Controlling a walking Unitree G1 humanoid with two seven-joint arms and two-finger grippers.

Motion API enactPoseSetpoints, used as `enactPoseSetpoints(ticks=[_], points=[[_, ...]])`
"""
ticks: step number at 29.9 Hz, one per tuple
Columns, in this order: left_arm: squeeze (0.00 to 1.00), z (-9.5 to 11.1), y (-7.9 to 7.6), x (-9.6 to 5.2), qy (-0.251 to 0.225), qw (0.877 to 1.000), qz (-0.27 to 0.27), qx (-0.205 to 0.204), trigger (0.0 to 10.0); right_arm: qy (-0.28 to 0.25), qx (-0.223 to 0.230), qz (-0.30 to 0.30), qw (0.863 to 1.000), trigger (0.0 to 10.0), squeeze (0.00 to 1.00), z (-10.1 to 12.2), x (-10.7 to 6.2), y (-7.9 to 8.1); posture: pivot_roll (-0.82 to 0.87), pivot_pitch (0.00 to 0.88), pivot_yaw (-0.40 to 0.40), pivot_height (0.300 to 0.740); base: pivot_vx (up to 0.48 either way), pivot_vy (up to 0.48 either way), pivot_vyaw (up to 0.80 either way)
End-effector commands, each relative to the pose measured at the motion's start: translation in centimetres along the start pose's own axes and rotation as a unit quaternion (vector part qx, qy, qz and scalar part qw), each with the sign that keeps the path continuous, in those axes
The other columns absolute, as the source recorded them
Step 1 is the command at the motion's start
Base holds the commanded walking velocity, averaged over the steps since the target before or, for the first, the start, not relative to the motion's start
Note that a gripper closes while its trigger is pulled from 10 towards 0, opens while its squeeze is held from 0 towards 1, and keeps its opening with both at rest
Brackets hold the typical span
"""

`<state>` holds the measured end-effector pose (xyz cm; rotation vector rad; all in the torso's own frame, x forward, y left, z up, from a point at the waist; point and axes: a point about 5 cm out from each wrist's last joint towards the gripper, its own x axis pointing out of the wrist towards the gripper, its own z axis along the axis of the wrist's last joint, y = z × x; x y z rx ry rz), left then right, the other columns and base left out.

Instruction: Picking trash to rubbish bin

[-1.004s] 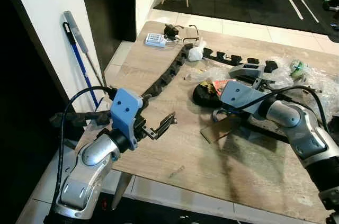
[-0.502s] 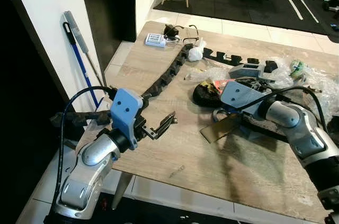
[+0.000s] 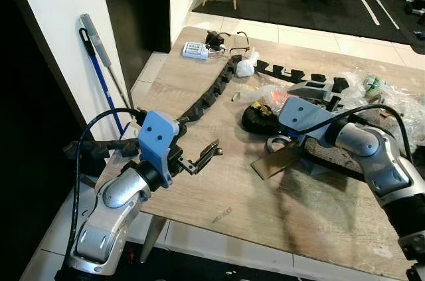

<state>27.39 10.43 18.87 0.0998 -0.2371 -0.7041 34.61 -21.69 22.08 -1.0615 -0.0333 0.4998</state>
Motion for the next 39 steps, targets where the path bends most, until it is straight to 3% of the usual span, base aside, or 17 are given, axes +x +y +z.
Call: enactPoseSetpoints(ticks=[1,7,15,22,31,33,38,39], points=[[0.00,-0.3,-0.2,-0.1,0.006,1.000,-0.003,0.003,10.0,-0.003,0.039,0.021,0.999,0.0,0.00,-0.1,-0.1,0.8,0.01,0.169,-0.035,0.740,0.000,0.000,0.00],[0.00,-0.3,-0.2,-0.1,0.008,1.000,-0.004,0.003,10.0,-0.009,0.095,0.051,0.994,0.0,0.00,0.6,-0.4,0.8,0.01,0.171,-0.033,0.740,0.000,0.000,0.00],[0.00,-0.4,-0.2,-0.2,0.009,1.000,-0.005,0.004,10.0,-0.031,0.186,0.151,0.970,0.0,0.00,2.9,-1.1,1.5,0.01,0.171,-0.033,0.740,0.000,0.000,0.00],[0.00,-0.4,-0.2,-0.2,0.010,1.000,-0.006,0.002,10.0,-0.050,0.216,0.199,0.955,0.0,0.00,4.4,-1.9,1.7,0.01,0.172,-0.037,0.740,0.000,0.000,0.00],[0.00,-0.3,-0.2,-0.1,0.007,1.000,-0.005,0.002,10.0,-0.173,0.276,0.172,0.930,0.0,0.00,8.3,-2.8,-1.1,0.01,0.172,-0.036,0.740,0.000,0.000,0.00],[0.00,-0.3,-0.2,-0.1,0.005,1.000,-0.003,0.002,10.0,-0.216,0.299,0.170,0.914,0.0,0.00,9.3,-3.3,-2.0,0.01,0.172,-0.036,0.740,0.000,0.000,0.00],[0.00,-0.3,-0.2,-0.1,0.004,1.000,-0.001,0.001,10.0,-0.235,0.315,0.164,0.905,0.0,0.00,9.6,-4.0,-3.2,0.01,0.172,-0.036,0.740,0.000,0.000,0.00],[0.00,-0.3,-0.2,-0.1,0.003,1.000,0.000,0.000,10.0,-0.248,0.323,0.156,0.900,0.0,0.00,9.5,-4.6,-4.2,0.01,0.172,-0.036,0.740,0.000,0.000,0.00]])
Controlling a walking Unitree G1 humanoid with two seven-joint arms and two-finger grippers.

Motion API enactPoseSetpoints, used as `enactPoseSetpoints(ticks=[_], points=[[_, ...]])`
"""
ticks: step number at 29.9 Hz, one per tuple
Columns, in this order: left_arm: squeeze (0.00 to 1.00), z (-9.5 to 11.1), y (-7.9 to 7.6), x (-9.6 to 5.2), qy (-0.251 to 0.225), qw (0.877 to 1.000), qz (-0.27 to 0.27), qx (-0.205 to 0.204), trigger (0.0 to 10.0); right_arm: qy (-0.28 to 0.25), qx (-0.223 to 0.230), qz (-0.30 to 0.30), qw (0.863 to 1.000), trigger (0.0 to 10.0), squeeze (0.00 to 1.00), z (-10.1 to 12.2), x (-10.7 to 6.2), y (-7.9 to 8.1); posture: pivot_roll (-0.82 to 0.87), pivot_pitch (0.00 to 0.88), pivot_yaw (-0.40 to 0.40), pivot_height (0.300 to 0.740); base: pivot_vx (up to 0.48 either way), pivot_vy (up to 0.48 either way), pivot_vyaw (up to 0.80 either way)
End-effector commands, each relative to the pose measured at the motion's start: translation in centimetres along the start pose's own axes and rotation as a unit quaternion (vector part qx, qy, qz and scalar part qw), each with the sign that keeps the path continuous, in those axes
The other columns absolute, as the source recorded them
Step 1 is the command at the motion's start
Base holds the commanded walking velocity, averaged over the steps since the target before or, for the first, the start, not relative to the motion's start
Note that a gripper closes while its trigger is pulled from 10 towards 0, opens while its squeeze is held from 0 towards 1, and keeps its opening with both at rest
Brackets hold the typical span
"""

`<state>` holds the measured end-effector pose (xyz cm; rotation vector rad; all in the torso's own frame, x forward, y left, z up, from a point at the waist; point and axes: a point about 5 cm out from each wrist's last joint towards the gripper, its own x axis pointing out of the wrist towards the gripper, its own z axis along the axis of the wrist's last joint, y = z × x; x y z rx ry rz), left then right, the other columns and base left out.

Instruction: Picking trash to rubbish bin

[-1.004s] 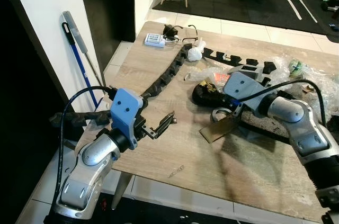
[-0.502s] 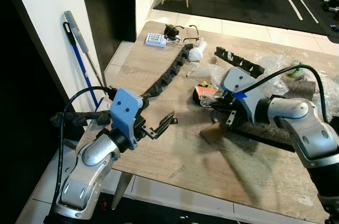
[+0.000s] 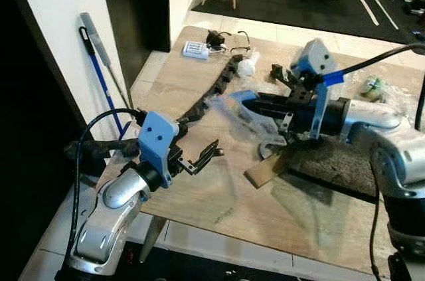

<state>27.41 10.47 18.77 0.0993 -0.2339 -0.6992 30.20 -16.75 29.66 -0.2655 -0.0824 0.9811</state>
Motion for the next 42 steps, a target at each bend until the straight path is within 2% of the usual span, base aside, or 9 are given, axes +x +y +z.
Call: enactPoseSetpoints(ticks=[1,7,14,18,23,25,29,33,42], points=[[0.00,-0.2,-0.3,0.0,0.002,1.000,-0.003,0.001,10.0,-0.024,-0.012,-0.001,1.000,0.0,0.00,1.6,-0.9,-0.2,0.01,0.172,-0.036,0.740,0.000,0.000,0.00],[0.00,-0.1,-0.2,0.0,-0.001,1.000,-0.002,0.000,10.0,-0.056,0.001,-0.026,0.998,0.0,0.00,3.1,-2.1,-1.1,0.00,0.174,-0.032,0.740,0.000,0.000,0.00],[0.00,-0.1,0.0,0.3,-0.004,1.000,0.012,0.010,10.0,-0.027,-0.120,-0.138,0.983,0.0,0.00,2.8,-2.2,-3.0,0.00,0.173,-0.030,0.740,0.000,0.000,0.00],[0.00,0.0,0.3,0.3,-0.006,1.000,0.020,0.012,10.0,-0.018,-0.246,-0.207,0.947,0.0,0.00,3.7,-2.5,-4.3,0.00,0.173,-0.028,0.740,0.000,0.000,0.00],[0.00,0.1,0.7,0.3,-0.009,0.999,0.033,0.018,10.0,-0.004,-0.299,-0.237,0.924,0.0,0.00,3.5,-2.9,-5.5,0.00,0.174,-0.027,0.740,0.000,0.000,0.00],[0.00,0.2,1.1,0.4,-0.018,0.998,0.055,0.025,10.0,0.044,-0.341,-0.245,0.907,0.0,0.00,1.3,-3.2,-6.8,0.00,0.178,-0.025,0.740,0.000,0.000,0.00],[0.00,0.3,1.2,0.4,-0.021,0.998,0.061,0.023,10.0,0.054,-0.337,-0.250,0.906,0.0,0.00,0.5,-3.3,-7.3,0.00,0.180,-0.026,0.740,0.000,0.000,0.00],[0.00,1.0,0.7,0.5,-0.038,0.999,0.033,0.002,10.0,0.105,-0.342,-0.253,0.899,0.0,0.00,-3.0,-3.9,-9.0,0.00,0.198,-0.032,0.740,0.000,0.000,0.00],[0.00,2.3,-0.5,0.9,-0.064,0.998,-0.015,-0.024,10.0,0.151,-0.293,-0.228,0.916,0.0,0.00,-6.8,-4.4,-9.9,0.01,0.244,-0.029,0.740,0.000,0.000,0.00]])
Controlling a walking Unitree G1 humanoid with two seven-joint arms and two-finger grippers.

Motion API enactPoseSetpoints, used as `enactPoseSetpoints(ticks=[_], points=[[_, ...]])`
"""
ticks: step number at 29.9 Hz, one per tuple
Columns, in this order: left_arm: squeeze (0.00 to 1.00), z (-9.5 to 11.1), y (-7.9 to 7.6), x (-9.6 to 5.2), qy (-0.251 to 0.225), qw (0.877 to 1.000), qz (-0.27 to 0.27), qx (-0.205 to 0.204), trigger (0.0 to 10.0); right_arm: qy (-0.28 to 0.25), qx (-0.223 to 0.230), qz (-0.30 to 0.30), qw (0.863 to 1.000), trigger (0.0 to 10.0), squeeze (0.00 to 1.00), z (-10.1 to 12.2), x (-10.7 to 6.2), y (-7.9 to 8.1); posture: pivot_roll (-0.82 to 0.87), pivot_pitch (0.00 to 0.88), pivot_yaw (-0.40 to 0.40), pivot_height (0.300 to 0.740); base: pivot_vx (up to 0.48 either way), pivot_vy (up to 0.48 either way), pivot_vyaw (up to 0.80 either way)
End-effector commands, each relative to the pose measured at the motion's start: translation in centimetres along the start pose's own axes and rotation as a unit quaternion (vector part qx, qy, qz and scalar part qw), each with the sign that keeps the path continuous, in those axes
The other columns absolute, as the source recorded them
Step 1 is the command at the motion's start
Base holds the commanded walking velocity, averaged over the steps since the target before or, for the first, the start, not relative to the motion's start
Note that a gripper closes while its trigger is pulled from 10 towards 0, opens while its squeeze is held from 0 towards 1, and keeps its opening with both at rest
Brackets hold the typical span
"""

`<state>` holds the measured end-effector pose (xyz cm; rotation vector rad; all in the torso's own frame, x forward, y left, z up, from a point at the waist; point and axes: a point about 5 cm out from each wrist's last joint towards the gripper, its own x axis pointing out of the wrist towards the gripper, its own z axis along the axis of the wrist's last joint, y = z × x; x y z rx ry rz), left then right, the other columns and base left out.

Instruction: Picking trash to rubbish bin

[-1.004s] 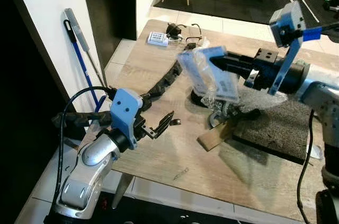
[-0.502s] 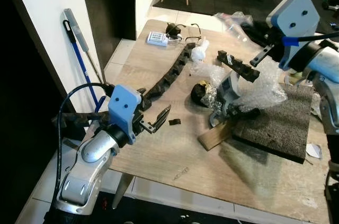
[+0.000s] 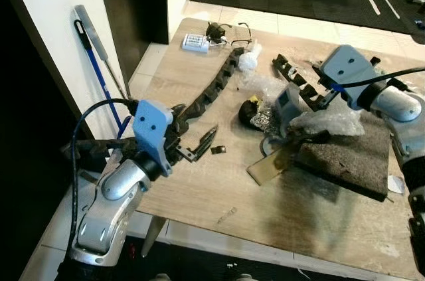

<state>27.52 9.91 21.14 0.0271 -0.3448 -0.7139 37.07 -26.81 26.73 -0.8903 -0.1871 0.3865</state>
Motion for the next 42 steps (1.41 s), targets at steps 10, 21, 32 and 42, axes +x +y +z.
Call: enactPoseSetpoints(ticks=[10,21,32,42], points=[[0.00,0.2,-0.4,-0.5,0.008,1.000,-0.015,-0.013,10.0,-0.021,0.213,0.236,0.948,0.0,0.00,-1.8,0.2,5.9,0.02,0.255,-0.029,0.740,0.000,0.000,0.00],[0.00,0.3,-0.2,-0.4,0.008,1.000,-0.013,-0.012,10.0,-0.057,0.222,0.340,0.912,0.0,0.00,-0.2,-0.3,7.4,0.02,0.237,-0.033,0.740,0.000,0.000,0.00],[0.00,0.4,-0.2,-0.3,0.005,1.000,-0.011,-0.015,10.0,-0.068,0.187,0.394,0.897,0.0,0.00,2.6,-3.4,6.2,0.02,0.212,-0.033,0.740,0.000,0.000,0.00],[0.00,0.5,0.2,-0.1,-0.004,1.000,-0.003,-0.016,10.0,-0.146,0.128,0.247,0.950,0.0,0.00,8.2,-4.3,-1.2,0.01,0.191,-0.033,0.740,0.000,0.000,0.00]])
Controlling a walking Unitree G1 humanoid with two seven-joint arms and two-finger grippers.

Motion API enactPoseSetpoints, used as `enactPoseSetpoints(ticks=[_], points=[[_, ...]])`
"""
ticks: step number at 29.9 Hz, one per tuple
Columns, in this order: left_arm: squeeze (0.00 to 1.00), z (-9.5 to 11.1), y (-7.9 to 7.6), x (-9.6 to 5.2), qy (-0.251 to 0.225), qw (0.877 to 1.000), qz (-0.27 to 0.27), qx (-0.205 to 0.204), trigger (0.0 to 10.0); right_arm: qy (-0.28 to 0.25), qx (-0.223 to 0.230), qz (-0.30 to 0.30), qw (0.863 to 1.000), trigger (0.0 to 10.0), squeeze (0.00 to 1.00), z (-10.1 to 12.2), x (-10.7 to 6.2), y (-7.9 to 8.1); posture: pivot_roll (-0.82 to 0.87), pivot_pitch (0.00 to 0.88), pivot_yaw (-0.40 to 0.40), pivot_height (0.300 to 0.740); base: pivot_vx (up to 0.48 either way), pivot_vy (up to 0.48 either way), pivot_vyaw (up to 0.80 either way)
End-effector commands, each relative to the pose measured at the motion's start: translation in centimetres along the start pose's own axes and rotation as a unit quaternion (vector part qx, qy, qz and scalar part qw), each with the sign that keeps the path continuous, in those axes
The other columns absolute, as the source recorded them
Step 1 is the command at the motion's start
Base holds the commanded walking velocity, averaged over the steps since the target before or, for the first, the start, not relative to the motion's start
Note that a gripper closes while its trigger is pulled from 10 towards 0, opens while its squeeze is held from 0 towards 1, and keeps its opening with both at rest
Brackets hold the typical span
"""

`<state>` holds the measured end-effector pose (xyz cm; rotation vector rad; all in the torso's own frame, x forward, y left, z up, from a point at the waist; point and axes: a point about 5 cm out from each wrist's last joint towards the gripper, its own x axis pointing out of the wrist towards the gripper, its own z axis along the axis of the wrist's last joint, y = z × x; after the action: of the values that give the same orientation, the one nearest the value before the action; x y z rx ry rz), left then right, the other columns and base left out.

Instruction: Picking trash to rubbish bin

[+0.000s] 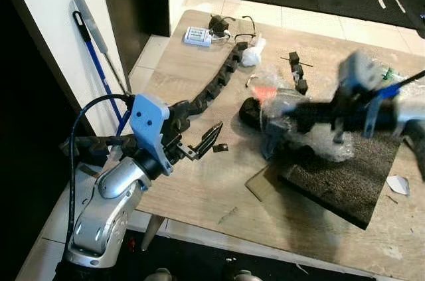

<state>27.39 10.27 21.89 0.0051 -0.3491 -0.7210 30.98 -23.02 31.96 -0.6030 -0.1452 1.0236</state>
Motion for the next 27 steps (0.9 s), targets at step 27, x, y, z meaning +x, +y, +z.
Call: enactPoseSetpoints(ticks=[27], points=[[0.00,0.1,6.4,-1.5,0.003,0.958,0.285,0.042,10.0,-0.302,0.133,-0.401,0.855,0.0,0.00,2.7,4.1,-2.7,0.02,0.166,-0.041,0.740,0.000,0.000,0.00]])
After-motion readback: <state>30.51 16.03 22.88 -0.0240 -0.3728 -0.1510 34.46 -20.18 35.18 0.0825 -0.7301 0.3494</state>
